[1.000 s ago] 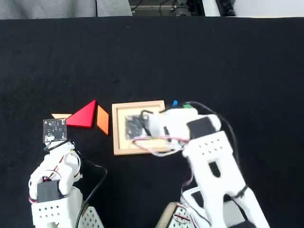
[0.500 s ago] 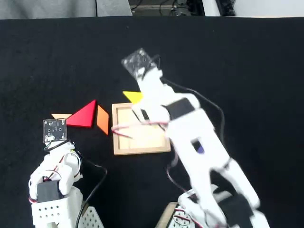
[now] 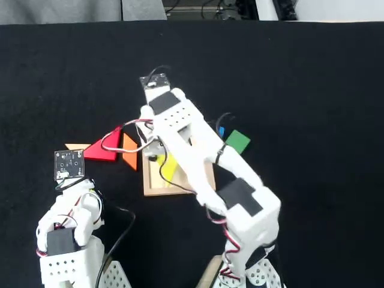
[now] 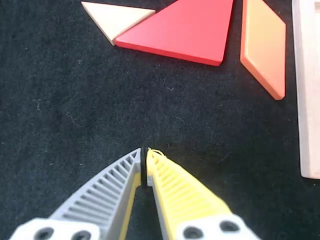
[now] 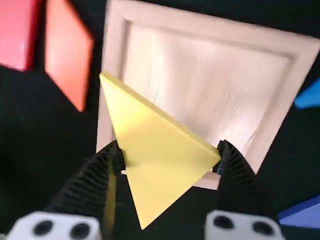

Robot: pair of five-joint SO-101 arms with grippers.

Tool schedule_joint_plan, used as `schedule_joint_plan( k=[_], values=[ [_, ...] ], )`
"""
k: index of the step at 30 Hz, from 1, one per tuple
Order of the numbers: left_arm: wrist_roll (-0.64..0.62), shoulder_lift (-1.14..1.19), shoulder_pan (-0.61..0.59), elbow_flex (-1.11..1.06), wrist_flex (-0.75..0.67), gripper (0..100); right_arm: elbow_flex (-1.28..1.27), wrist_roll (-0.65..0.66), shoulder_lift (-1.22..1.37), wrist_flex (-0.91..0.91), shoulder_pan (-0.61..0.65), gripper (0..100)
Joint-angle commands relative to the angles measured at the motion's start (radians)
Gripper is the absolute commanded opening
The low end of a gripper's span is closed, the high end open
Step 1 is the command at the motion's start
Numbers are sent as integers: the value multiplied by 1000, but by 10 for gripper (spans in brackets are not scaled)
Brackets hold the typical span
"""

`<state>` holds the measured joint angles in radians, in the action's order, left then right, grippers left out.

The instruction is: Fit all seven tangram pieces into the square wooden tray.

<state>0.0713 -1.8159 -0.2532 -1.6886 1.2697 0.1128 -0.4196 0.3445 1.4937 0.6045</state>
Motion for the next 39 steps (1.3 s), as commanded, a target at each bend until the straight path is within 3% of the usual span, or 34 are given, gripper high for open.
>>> schedule_joint_plan(
  k=[1,13,20,29,32,37,39],
  values=[
    [-3,-3,-12,-12,0,30,105,-94,13,25,-8,181],
    [-2,-3,-13,-12,0,30,53,-112,27,-38,37,186],
    [-2,-3,-13,-12,0,30,27,-101,25,-58,38,348],
    [-2,-3,-13,-12,0,30,42,-25,16,-57,40,349],
    [-2,-3,-13,-12,0,30,90,58,1,15,0,286],
    [0,-3,-13,-12,0,30,140,242,5,60,-133,33],
    [0,-3,-13,-12,0,30,116,287,31,17,-173,27]
  ],
)
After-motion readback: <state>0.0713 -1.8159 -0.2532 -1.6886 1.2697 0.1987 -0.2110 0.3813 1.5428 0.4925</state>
